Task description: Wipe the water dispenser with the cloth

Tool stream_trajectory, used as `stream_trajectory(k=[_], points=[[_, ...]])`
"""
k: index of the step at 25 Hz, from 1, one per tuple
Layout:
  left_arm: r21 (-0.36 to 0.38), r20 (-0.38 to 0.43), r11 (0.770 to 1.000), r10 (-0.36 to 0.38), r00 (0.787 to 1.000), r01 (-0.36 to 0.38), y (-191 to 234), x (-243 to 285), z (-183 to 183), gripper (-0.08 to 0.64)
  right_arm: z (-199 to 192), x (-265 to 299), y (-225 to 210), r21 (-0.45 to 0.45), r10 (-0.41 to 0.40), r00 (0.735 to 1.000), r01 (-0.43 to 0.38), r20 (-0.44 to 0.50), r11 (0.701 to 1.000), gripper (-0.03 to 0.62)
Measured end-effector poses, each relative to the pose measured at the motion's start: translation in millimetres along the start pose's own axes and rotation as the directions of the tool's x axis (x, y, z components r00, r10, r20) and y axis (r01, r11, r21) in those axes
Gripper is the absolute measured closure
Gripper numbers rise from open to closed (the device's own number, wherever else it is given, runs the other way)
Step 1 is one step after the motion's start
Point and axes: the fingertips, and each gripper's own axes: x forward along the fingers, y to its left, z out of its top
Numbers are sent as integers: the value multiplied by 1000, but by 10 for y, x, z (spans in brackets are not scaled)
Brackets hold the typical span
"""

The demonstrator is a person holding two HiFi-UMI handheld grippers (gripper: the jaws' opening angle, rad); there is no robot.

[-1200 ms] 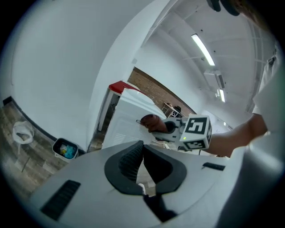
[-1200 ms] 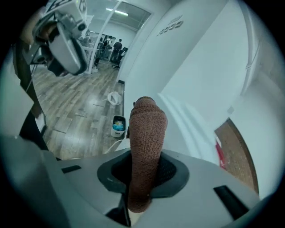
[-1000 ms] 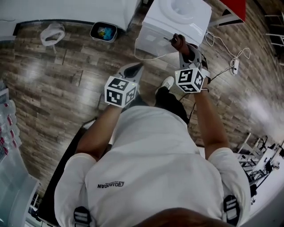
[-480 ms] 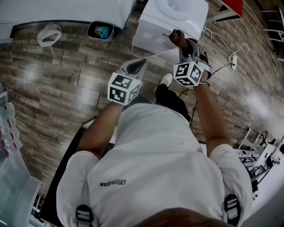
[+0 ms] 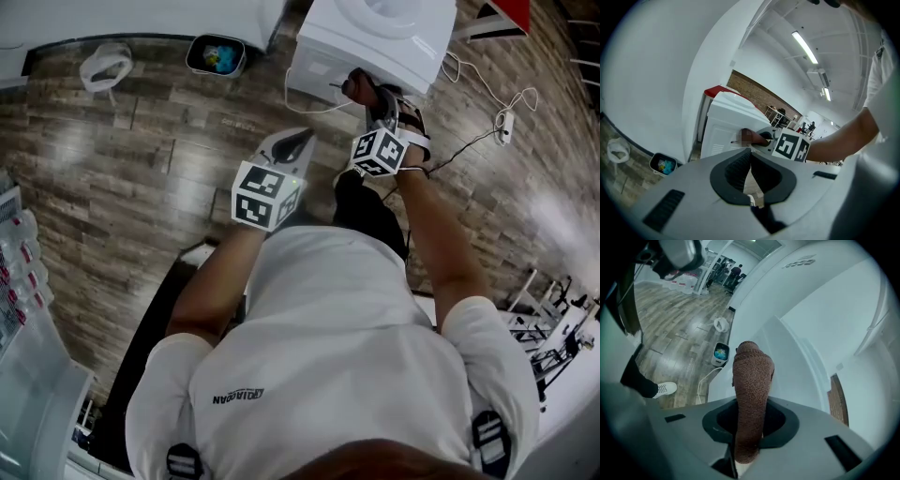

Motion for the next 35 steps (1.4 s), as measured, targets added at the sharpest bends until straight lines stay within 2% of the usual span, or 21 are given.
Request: stream_trajectory(k=[8,20,24,35], points=[[-19,-30,1000,23,999,-23,65,25,-110,560,-260,497,565,-40,105,993,-107,-50,993,520],[-55,-89,997,55,995,-60,132,-10,-304,559,-518,1204,1239,-68,244,964,-252,-109,965,520],[-56,-102,996,61,993,-67,94,-39,-342,560,-616,1371,1394,-60,271,951,-283,-148,957,520],[-73,-102,990,113,988,-121,168,-130,-403,560,-710,1699,1684,-115,331,924,-356,-193,927,520]])
